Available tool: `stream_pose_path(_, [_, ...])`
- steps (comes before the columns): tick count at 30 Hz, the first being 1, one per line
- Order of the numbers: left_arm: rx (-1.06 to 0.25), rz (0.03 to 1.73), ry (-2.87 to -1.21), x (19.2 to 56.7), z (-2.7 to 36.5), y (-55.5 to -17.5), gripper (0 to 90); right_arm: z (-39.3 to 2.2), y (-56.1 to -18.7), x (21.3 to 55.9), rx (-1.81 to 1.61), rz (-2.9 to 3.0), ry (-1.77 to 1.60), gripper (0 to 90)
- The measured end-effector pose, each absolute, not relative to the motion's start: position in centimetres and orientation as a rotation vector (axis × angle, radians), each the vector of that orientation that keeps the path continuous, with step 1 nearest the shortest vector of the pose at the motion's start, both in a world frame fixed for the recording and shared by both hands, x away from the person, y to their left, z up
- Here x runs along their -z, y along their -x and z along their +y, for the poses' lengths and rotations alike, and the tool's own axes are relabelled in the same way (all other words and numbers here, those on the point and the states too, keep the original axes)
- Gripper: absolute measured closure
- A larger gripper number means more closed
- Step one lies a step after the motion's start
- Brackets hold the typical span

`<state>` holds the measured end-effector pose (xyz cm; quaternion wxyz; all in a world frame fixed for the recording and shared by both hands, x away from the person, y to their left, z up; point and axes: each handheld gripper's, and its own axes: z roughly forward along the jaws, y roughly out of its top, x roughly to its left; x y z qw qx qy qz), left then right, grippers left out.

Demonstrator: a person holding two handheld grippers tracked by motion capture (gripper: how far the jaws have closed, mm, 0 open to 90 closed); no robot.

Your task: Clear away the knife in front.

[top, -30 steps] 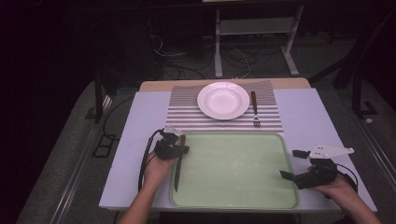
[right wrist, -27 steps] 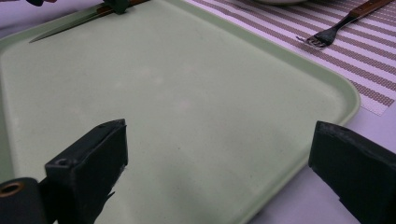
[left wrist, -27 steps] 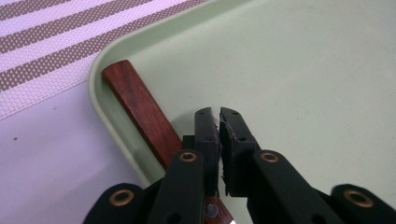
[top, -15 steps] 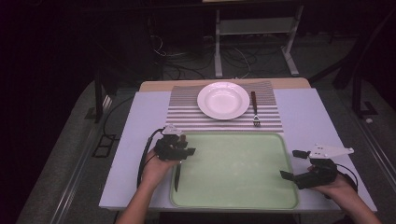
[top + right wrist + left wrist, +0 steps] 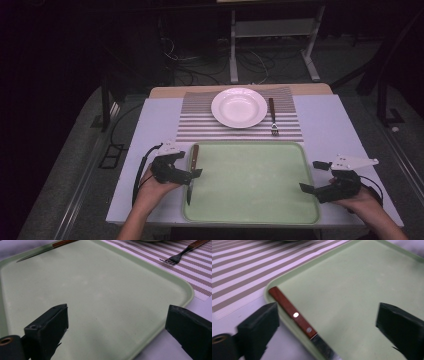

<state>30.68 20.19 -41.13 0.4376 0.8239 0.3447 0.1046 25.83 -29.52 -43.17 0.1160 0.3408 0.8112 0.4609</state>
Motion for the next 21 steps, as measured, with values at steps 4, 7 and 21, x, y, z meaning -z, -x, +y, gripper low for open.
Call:
stream_pose_path(4, [-0.268, 0.86, -2.035, 41.1, 21.3, -30.1, 0.0, -29.5, -25.8, 43.2, -1.35, 2.376, -0.997, 4.7])
stream_pose_path(7, [-0.269, 0.856, -2.041, 41.4, 21.7, -29.6, 0.0, -29.5, -25.8, 43.2, -1.351, 2.374, -0.998, 4.6])
stream_pose_path(21, [-0.261, 0.851, -2.03, 41.6, 22.0, -29.4, 0.0, -29.6, -25.8, 43.2, -1.352, 2.372, -0.998, 4.5])
